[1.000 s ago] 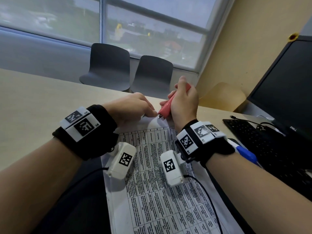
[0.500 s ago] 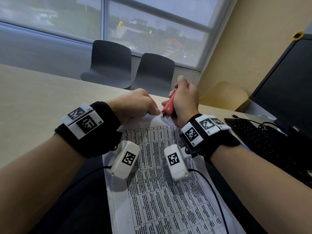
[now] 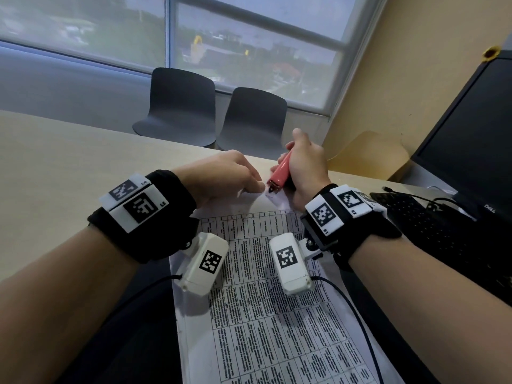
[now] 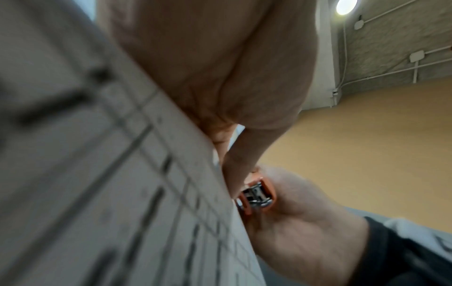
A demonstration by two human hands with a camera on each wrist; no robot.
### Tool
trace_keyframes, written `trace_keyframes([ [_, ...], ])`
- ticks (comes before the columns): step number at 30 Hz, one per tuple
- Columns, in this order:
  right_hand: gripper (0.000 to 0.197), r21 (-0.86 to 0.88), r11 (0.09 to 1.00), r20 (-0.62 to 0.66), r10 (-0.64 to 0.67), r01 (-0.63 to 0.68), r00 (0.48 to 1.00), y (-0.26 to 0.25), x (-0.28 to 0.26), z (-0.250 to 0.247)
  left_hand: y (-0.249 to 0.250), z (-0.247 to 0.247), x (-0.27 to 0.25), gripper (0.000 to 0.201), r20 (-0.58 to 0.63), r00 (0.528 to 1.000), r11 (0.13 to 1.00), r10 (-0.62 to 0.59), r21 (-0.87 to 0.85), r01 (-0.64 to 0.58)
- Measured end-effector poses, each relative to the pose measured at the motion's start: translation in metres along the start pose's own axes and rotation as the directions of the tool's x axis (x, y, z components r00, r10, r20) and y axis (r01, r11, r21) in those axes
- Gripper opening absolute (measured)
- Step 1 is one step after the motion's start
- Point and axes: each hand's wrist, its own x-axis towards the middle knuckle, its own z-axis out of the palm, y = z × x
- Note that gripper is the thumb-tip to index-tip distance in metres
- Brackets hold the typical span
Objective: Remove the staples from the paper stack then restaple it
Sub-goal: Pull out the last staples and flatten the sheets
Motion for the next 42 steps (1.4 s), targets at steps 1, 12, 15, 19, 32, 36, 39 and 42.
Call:
trace_keyframes([
  [1,0.033,-0.021,1.0,-0.018,-0.024,0.023,1.0,-0.003,0.0,-0.004,-0.001,-0.001,0.0,0.015,0.032,0.999,1.0,-0.003,0.03,0.002],
  [12,0.041,-0.073,0.997,0.076,-0.029,0.035,0.997,-0.011,-0.028,-0.05,-0.006,-0.009,0.001,0.006,-0.052,0.998,0.995,-0.033,-0.094,0.028],
  [15,0.053,0.101,0.993,0.259,0.028,-0.056,0.965,-0.006,-0.052,-0.066,-0.003,-0.01,-0.002,0.004,-0.094,0.994,0.989,-0.053,-0.145,0.039],
  [19,0.057,-0.225,0.973,0.426,0.053,0.049,0.903,0.016,-0.07,-0.071,-0.004,-0.009,-0.001,0.013,-0.144,0.987,0.977,-0.07,-0.209,0.039],
  [32,0.052,-0.235,0.971,0.36,0.048,0.041,0.932,0.022,-0.072,-0.042,0.006,-0.009,-0.002,0.011,-0.216,0.976,0.97,0.007,-0.236,-0.059],
  [36,0.053,-0.203,0.979,0.37,0.055,0.023,0.927,0.024,-0.07,-0.044,0.009,-0.008,-0.002,0.009,-0.227,0.973,0.975,0.039,-0.203,-0.087],
  [39,0.053,-0.187,0.982,0.389,0.048,0.028,0.92,0.026,-0.068,-0.047,0.01,-0.008,-0.003,0.013,-0.233,0.971,0.977,0.051,-0.19,-0.097],
  [42,0.053,-0.177,0.984,0.399,0.063,0.01,0.915,0.028,-0.068,-0.051,0.01,-0.006,-0.002,0.022,-0.216,0.975,0.976,0.053,-0.194,-0.096],
])
